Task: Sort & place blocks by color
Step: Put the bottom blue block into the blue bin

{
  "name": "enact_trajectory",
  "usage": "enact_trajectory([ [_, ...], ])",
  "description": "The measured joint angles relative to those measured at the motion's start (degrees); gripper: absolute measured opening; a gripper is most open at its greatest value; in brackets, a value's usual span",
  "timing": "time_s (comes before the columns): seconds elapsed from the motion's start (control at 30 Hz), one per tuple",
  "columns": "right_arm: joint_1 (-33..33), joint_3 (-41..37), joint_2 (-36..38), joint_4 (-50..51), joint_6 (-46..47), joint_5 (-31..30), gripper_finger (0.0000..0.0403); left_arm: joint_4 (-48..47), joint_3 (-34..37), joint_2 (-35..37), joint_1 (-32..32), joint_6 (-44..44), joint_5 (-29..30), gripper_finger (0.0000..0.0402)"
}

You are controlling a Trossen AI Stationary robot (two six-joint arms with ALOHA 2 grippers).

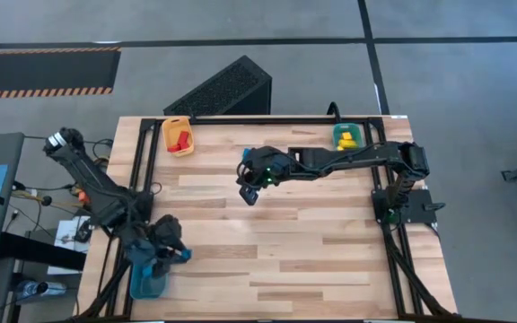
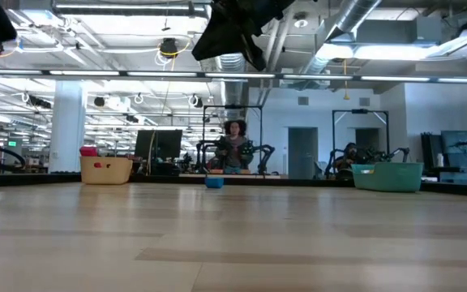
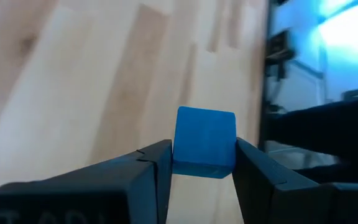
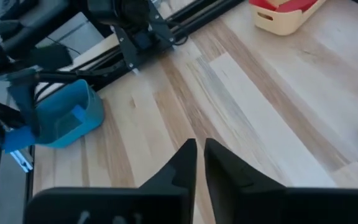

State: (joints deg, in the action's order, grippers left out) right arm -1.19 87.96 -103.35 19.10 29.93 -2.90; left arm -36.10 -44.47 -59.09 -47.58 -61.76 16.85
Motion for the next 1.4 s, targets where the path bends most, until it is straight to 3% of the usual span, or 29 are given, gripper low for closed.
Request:
enact_trajectory([
  [0.13,0.43,0.00,0.00,-0.32,-0.32,0.00,0.0038,4.94,-0.07,0.00,-2.28,-0.12,-1.63,0.0104],
  [0.33,0.61,0.00,0.00,-0.05,-0.37,1.36,0.0009,4.88,-0.07,-0.02,-7.28,-5.96,-7.51,0.0106],
  [0.57,2.56,0.00,0.00,0.29,0.65,1.09,0.0010,2.54,-0.07,-0.02,-14.30,-15.41,-10.86,0.0104],
  [0.8,5.54,0.00,0.00,3.21,1.81,-4.65,0.0008,-7.02,-0.07,-0.11,-19.63,-22.98,-11.76,0.0105],
  [1.4,4.37,-0.19,-0.02,3.44,2.73,-5.12,0.0008,-9.02,0.19,-11.31,-19.86,-18.02,-13.00,0.0117],
])
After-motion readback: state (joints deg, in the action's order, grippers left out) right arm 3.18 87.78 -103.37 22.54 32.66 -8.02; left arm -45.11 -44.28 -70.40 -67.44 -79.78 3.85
